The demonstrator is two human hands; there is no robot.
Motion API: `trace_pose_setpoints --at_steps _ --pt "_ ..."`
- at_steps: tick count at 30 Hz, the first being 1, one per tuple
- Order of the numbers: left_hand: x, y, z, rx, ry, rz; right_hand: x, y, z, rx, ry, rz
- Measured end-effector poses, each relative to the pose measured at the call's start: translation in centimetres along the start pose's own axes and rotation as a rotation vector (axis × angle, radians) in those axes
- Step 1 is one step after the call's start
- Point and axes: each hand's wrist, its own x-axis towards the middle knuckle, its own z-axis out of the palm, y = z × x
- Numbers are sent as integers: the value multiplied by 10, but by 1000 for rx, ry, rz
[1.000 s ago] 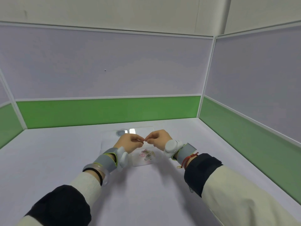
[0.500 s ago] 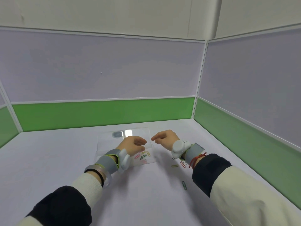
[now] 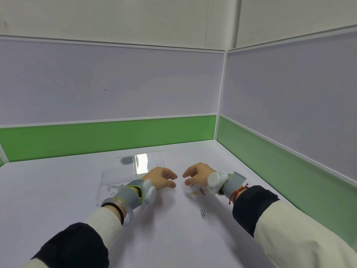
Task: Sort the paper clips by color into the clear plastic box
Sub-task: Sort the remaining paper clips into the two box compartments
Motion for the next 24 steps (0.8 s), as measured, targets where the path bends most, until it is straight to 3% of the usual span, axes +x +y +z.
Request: trace_pose_setpoints --at_steps 6,13,24 --pt "4 6 13 58 -47 9 -12 21 -4 -116 -70 -22" --pt "11 13 25 116 -61 18 -17 42 5 -442 -309 -62" --pt "17 10 33 216 -80 1 11 64 10 -302 44 15"
